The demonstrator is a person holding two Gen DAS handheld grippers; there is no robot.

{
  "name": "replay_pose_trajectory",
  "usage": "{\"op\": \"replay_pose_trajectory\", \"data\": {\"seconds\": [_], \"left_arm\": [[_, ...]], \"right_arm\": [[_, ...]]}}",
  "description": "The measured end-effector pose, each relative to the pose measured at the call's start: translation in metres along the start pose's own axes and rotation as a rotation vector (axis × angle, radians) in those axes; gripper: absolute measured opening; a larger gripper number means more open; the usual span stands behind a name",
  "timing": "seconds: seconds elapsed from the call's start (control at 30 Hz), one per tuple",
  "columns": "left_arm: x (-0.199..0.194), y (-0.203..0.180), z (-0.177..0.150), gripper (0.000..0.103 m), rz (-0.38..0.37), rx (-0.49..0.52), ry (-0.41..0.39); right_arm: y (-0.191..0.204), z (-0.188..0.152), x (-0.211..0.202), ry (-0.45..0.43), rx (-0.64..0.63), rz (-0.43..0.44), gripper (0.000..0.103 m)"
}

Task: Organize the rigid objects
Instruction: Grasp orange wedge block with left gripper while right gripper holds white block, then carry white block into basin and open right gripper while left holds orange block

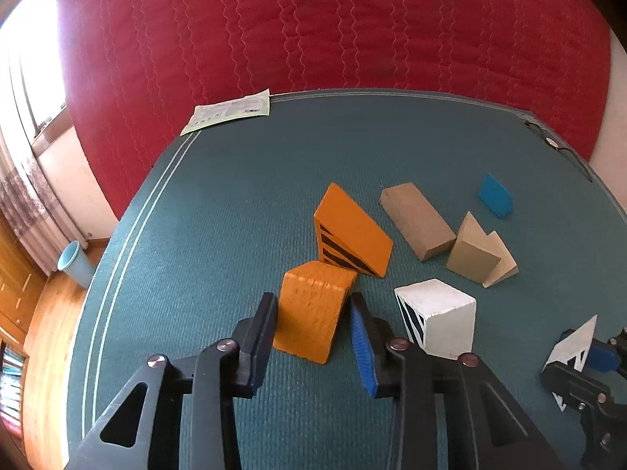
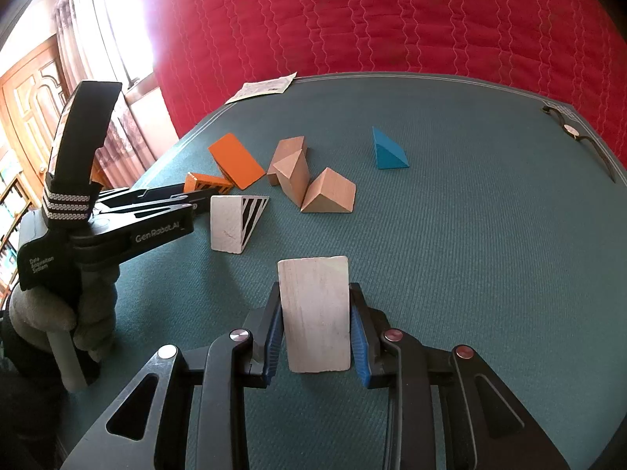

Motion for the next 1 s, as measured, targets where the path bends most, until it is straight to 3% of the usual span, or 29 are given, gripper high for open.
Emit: {"op": "replay_pose_trajectory", "data": {"seconds": [0.67,1.0], "left_arm": [[-0.043,-0.011,-0.025,0.035,0.042,-0.129,-0.044],[-0.043,-0.02,-0.03,0.034,0.042,-0.125,-0.032]], "right_arm": [[-0.003,-0.001,0.0,-0.008,0.012,0.014,0.031],[-0.008,0.004,-0.027,-0.115,0.039,0.008,0.031]]}}
Point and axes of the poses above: each gripper's, at about its wrist camera, not at the fingertips, and x roughly the way its jaws point, y to its left, z to its top, the point moved 2 cm from there along x, roughly the way its jaws point, and after that the axes turned 15 degrees about x, right-handed, at the moved point
